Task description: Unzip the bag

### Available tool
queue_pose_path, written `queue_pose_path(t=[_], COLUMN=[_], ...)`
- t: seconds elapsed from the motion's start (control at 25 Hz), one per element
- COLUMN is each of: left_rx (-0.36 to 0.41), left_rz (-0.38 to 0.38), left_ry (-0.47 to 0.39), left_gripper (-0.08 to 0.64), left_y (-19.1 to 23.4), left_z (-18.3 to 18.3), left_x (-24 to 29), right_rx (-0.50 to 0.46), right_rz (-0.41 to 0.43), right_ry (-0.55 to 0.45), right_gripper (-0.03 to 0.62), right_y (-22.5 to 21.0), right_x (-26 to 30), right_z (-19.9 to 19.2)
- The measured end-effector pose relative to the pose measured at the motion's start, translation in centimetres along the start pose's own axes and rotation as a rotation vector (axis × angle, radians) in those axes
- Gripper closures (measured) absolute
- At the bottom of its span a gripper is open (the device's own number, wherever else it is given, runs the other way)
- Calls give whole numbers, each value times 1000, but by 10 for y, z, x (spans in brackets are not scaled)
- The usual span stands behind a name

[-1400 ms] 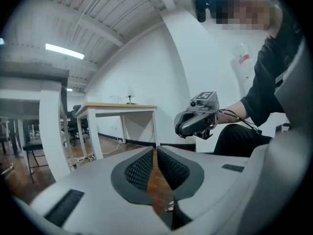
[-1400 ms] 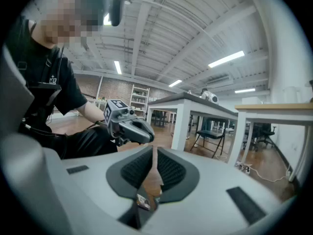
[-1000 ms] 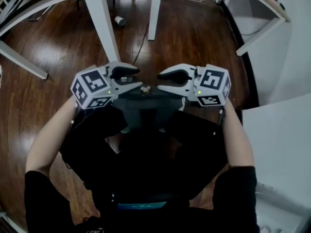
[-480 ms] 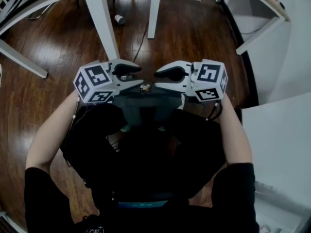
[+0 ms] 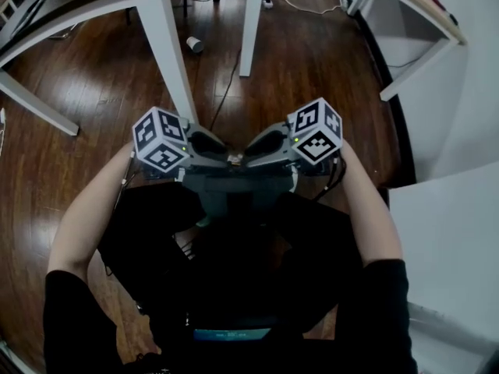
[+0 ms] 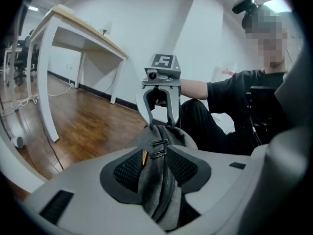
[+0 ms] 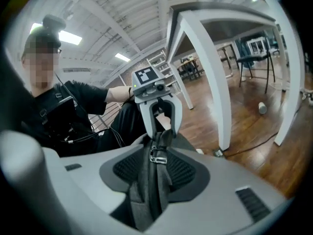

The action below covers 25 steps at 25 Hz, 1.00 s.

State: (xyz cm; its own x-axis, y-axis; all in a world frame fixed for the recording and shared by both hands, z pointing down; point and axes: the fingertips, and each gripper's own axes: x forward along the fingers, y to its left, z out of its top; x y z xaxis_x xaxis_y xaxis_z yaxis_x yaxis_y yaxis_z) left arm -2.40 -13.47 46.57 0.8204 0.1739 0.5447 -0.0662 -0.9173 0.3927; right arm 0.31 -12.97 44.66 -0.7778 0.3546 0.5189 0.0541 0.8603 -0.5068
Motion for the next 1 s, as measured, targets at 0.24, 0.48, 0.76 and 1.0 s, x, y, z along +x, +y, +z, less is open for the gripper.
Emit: queue_pose_path(t=[0.24,0.48,0.76,1.0], left_rx=[-101,-201,-270,-300], left_rz=[-154,-317,-468,-587], left_ry=[-54,41,150,201], left_gripper=[408,407,368,368], left_y=[-2,5,-2,-7], left_z=[4,-3,-12,-10], left_x=[-8,2,14,19], right_rx=[141,214,249,281], right_rz=[203,326,432,491], right_ry=[90,176,189,202], right_gripper=[383,383,383,383], right_y=[-13,-21,-21,-22], right_x=[8,16,28,31], right_z=[-10,-19,-19,-24])
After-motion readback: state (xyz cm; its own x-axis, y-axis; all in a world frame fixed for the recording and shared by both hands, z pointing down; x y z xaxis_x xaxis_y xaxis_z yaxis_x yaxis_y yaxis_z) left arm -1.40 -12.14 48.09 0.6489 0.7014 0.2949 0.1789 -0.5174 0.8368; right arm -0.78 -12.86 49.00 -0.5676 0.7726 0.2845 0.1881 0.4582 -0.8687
